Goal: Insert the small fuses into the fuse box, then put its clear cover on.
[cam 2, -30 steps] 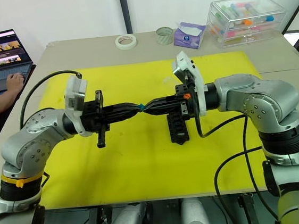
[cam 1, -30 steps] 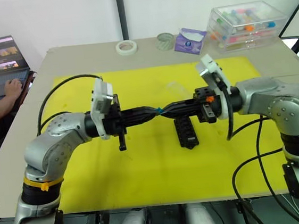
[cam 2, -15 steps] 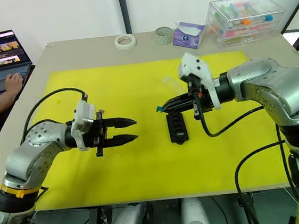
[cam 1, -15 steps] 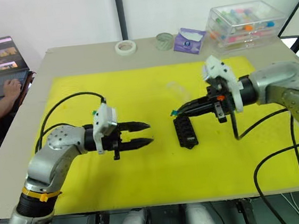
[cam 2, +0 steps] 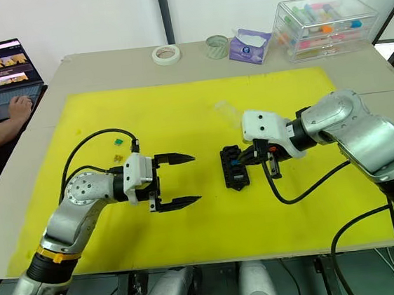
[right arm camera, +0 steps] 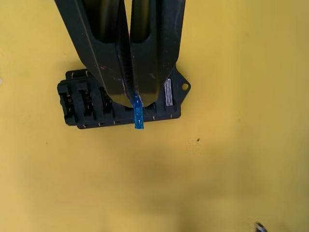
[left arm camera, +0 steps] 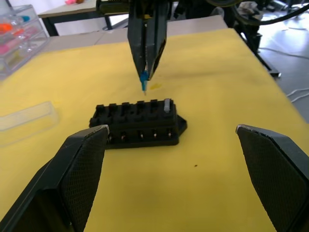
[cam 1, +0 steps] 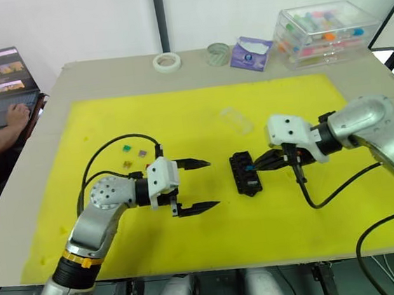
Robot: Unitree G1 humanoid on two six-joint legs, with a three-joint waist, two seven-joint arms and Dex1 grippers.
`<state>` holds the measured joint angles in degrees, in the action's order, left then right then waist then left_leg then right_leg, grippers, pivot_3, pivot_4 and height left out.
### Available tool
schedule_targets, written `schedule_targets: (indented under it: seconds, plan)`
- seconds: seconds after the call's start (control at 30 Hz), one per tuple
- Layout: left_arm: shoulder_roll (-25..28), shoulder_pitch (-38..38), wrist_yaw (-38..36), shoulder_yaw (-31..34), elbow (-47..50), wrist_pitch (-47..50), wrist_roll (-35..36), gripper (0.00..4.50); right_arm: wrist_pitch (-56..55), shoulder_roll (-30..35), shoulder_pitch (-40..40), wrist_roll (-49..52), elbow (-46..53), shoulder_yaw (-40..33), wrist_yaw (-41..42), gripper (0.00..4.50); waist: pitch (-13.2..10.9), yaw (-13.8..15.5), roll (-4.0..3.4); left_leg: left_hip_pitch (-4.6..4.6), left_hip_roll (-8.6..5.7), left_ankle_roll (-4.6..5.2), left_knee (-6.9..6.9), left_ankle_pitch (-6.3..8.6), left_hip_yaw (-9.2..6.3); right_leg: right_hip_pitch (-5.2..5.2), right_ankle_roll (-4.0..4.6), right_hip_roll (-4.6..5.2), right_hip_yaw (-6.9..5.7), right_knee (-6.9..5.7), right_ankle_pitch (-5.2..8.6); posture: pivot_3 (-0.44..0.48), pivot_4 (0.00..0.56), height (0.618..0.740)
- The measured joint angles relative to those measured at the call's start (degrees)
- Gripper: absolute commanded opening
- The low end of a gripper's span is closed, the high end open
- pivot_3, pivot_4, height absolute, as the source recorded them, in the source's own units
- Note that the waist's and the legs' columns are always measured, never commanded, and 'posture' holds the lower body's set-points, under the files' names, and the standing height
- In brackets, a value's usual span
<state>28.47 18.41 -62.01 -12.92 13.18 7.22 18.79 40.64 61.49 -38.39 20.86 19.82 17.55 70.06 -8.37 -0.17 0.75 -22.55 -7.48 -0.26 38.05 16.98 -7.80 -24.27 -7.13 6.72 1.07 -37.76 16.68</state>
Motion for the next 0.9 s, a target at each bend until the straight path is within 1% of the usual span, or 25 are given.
schedule_targets:
  seconds: [0.1,0.17,0.3,0.37,0.53,0.7,0.9]
  plan:
    - [-1.0,0.1,0.4,-1.2,-0.2,-0.7,-1.4,4.45,-0.5,-0.5,0.8,-0.9,0.3,0.0,0.1,0.00,0.0,0.3,0.00,0.00,0.00,0.00,0.02,0.00,0.00,0.01,0.00,0.00,0.00,0.00,0.00,0.000,0.150,0.740]
    - [-3.0,0.6,1.4,-2.0,-1.0,-1.0,-2.1,4.45,-1.3,-0.8,1.5,-2.0,0.3,0.3,0.2,0.00,0.0,0.8,0.00,0.00,-0.01,0.00,0.06,0.00,0.00,0.01,-0.01,0.00,0.00,0.00,0.00,0.000,0.150,0.740]
    - [-5.0,2.3,3.0,-2.2,-2.5,-1.2,-2.8,4.45,-2.2,-1.2,1.7,-2.8,0.2,0.3,0.7,0.00,0.0,1.0,0.00,0.00,-0.02,0.00,0.08,0.00,0.00,0.04,-0.01,0.00,-0.02,-0.01,-0.01,0.000,0.150,0.740]
    - [-6.8,3.2,3.6,-2.4,-4.2,-1.6,-3.4,4.45,-2.2,-1.4,1.8,-3.2,0.2,0.3,1.0,0.00,0.0,1.0,0.00,0.00,-0.03,0.00,0.08,0.00,0.00,0.05,-0.01,0.01,-0.03,-0.01,-0.01,0.000,0.150,0.740]
    - [-9.7,4.1,3.4,-5.5,-8.2,-2.1,-4.2,4.45,-2.2,-1.5,1.9,-3.8,0.2,0.2,1.6,0.00,0.0,0.9,0.00,0.00,-0.01,0.00,0.08,0.00,0.00,0.03,-0.01,-0.01,-0.04,-0.02,-0.01,0.000,0.150,0.740]
    - [-11.7,7.3,3.4,-8.0,-15.4,-7.7,-8.2,4.45,-2.2,-1.5,2.0,-4.0,0.1,0.2,2.2,0.00,0.0,0.9,0.00,0.00,-0.03,0.00,0.09,0.00,0.00,0.04,-0.01,0.01,-0.08,-0.02,-0.01,0.000,0.150,0.740]
    - [-15.0,9.2,3.6,-8.9,-20.9,-10.5,-9.6,4.45,-2.3,-1.5,2.5,-4.8,0.0,0.0,2.3,0.00,0.0,1.0,0.01,0.00,-0.04,0.00,0.11,0.00,0.00,0.04,-0.01,0.01,-0.09,-0.02,-0.01,0.000,0.150,0.740]
